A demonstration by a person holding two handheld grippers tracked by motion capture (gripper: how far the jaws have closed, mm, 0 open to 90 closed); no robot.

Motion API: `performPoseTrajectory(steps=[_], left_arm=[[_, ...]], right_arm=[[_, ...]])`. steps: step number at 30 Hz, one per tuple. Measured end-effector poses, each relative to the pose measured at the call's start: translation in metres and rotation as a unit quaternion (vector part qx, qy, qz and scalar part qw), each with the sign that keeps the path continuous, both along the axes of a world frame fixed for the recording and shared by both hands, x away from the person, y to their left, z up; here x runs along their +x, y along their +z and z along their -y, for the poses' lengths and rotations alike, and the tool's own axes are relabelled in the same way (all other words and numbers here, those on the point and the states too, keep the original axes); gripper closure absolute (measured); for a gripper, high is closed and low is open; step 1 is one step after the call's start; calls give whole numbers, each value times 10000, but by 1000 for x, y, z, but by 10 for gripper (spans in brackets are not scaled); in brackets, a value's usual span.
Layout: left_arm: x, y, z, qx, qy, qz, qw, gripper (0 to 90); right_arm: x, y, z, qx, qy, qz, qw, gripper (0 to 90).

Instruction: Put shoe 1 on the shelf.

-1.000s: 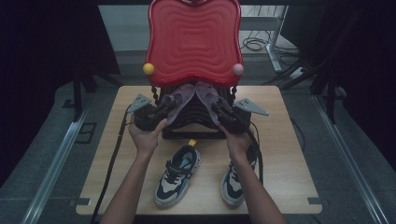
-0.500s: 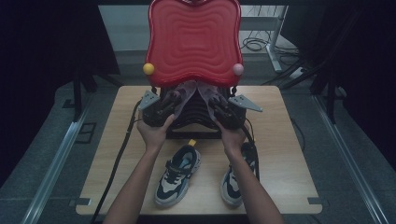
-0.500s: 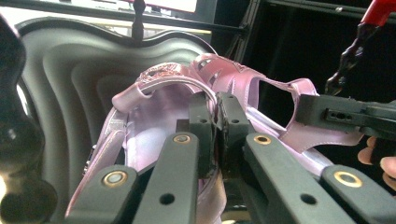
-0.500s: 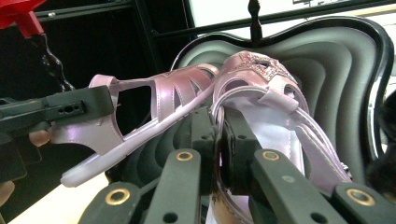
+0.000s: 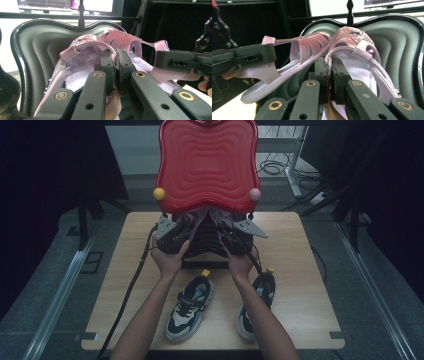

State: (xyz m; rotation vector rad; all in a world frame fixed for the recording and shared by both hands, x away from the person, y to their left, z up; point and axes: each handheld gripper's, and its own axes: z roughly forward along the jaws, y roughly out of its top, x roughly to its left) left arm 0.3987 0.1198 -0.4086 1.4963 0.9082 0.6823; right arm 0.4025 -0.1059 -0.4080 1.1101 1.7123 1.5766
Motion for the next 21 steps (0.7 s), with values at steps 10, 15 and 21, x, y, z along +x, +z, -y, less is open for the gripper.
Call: performPoseTrajectory(steps=[10,15,21], left_arm=[[11,-12,5,90,242,155,9995,858],[11,-17,8,269,120,94,9995,850],[8,-32,8,406,28,-193,9990,802]], right_arm=[[13,-8,0,-34,-277,39,9996,850],[14,-14,-4,-238,-283,37,9993,848],[12,-20,3,-346,-204,-174,9990,836]])
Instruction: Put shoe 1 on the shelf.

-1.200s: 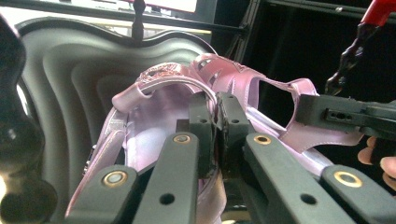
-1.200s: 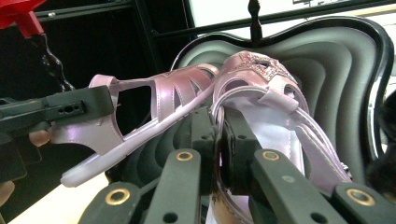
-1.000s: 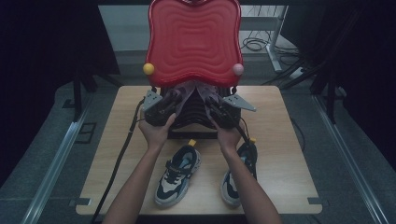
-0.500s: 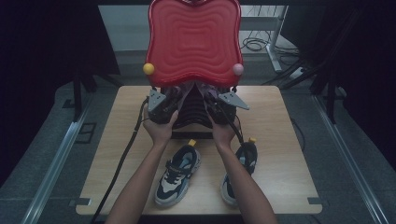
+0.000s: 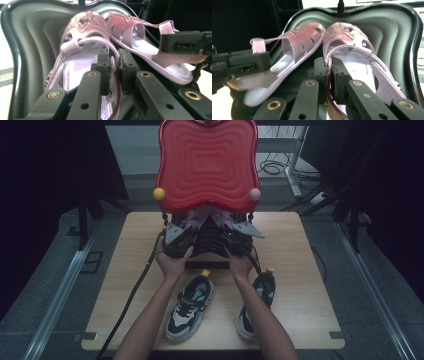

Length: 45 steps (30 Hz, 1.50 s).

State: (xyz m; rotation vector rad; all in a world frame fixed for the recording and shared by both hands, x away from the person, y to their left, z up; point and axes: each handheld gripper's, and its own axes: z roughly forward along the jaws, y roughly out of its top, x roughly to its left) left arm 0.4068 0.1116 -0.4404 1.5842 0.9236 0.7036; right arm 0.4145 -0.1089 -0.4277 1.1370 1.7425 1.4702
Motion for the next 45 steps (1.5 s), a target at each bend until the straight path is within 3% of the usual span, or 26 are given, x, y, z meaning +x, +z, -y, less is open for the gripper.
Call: performPoseTrajectory(steps=[7,8,13,20,26,35,38,45], left_arm=[[-1,-1,-1,24,-80,-156,9998,714],[-2,-1,-2,2,-102,-177,9998,661],[-6,2,-5,-41,-282,-245,9993,586],[-13,9,-9,-149,-435,-346,9983,550],[-18,14,-14,-198,-621,-489,9967,532],[-28,20,-24,-17,-653,-649,9957,521],[-34,22,-28,114,-676,-673,9954,521],[-52,26,-38,50,-715,-747,9946,516]], right_arm=[[-2,-5,1,-111,174,-126,9997,791],[-3,-4,2,-112,262,-172,9994,761],[-7,0,4,-87,305,-239,9992,670],[-14,8,12,-10,431,-374,9984,565],[-23,16,16,5,629,-372,9973,539],[-31,22,18,-24,855,-393,9956,505],[-36,23,21,-152,953,-408,9945,502],[-47,25,26,-147,1103,-464,9927,496]])
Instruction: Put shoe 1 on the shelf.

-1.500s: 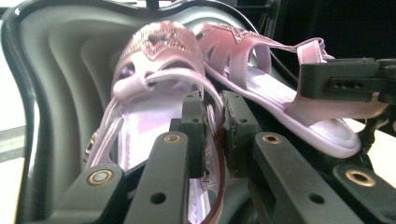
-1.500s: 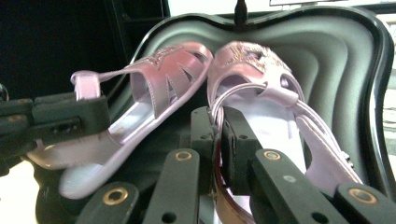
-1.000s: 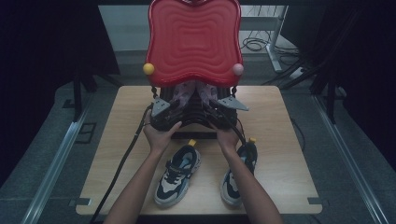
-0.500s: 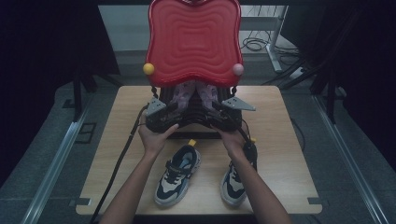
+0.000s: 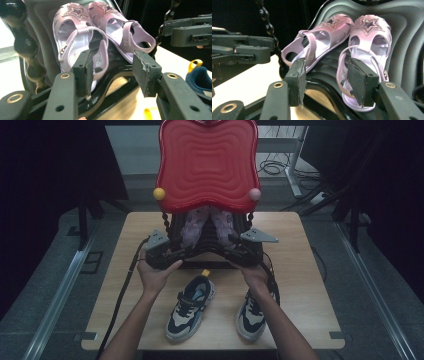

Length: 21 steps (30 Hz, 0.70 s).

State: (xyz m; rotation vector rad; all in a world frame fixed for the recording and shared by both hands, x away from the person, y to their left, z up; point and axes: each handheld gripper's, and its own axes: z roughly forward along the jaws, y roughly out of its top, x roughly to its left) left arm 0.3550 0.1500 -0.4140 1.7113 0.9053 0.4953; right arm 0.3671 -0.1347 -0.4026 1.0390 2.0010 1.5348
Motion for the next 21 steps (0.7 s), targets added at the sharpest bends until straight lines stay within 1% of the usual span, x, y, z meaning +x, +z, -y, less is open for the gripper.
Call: performPoseTrajectory(steps=[2,3,5,8,10,12,13,14,18,20,21], left_arm=[[-5,1,-2,-30,-37,-36,10000,515],[-10,1,-5,-61,-70,-63,9999,515],[-13,1,-6,-67,-102,-91,9999,514],[-21,1,-10,-81,-158,-147,9997,515],[-26,-1,-13,-150,-208,-220,9994,514],[-30,-2,-15,-137,-276,-343,9989,513],[-33,-3,-16,-142,-284,-370,9988,513],[-36,-5,-17,-182,-308,-388,9986,513],[-48,-14,-21,-262,-374,-471,9978,514],[-54,-19,-24,-292,-369,-531,9975,515],[-59,-22,-28,-362,-368,-580,9970,519]], right_arm=[[-7,0,2,-16,44,-44,10000,496],[-9,0,3,-51,27,-71,10000,498],[-11,0,4,-32,53,-102,9999,501],[-17,-1,8,-95,127,-128,9998,501],[-21,-2,11,-91,165,-183,9997,499],[-25,-4,15,-87,220,-193,9995,493],[-31,-7,18,-138,299,-181,9993,486],[-31,-7,18,-138,299,-181,9993,486],[-42,-13,24,-190,464,-194,9986,476],[-47,-15,28,-196,544,-224,9981,476],[-52,-17,31,-229,575,-225,9978,476]])
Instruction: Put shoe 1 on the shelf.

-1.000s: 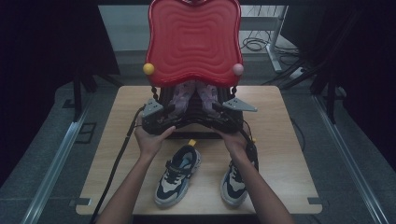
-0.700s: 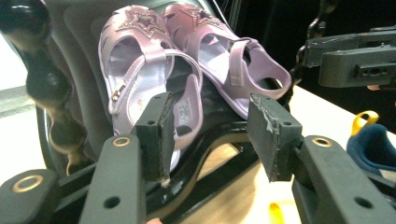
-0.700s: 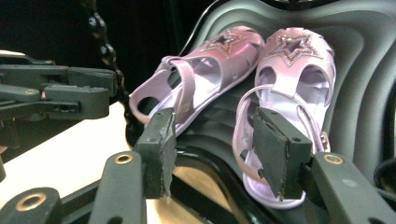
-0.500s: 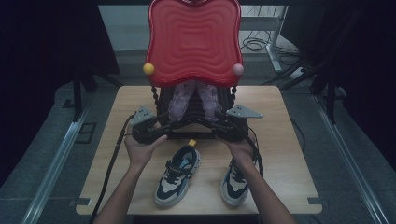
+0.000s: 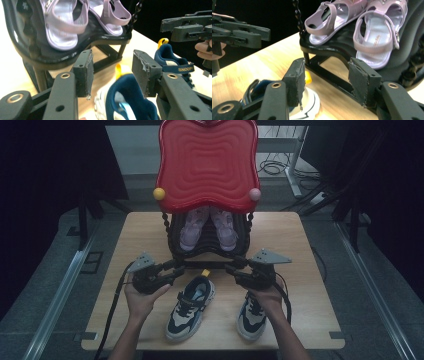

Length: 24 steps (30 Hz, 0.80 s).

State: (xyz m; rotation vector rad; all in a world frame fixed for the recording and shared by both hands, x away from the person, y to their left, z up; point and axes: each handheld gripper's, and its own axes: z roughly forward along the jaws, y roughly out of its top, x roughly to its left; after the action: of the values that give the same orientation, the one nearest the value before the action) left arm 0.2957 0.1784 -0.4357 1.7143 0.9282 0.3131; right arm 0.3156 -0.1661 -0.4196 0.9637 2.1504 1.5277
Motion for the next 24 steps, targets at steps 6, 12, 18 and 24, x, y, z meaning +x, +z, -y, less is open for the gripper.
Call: performPoseTrajectory(steps=[6,12,18,24], left_arm=[[-15,-5,-12,-26,-19,-162,9999,520],[-36,-11,-30,75,-44,-328,9994,533],[-48,-16,-37,67,-22,-384,9992,573],[-53,-26,-40,179,-167,-579,9980,624]], right_arm=[[-14,-4,12,0,108,-21,9999,472],[-28,-10,21,-159,175,-101,9997,472],[-36,-14,26,-296,212,-161,9992,470],[-38,-16,32,-217,201,-187,9994,469]])
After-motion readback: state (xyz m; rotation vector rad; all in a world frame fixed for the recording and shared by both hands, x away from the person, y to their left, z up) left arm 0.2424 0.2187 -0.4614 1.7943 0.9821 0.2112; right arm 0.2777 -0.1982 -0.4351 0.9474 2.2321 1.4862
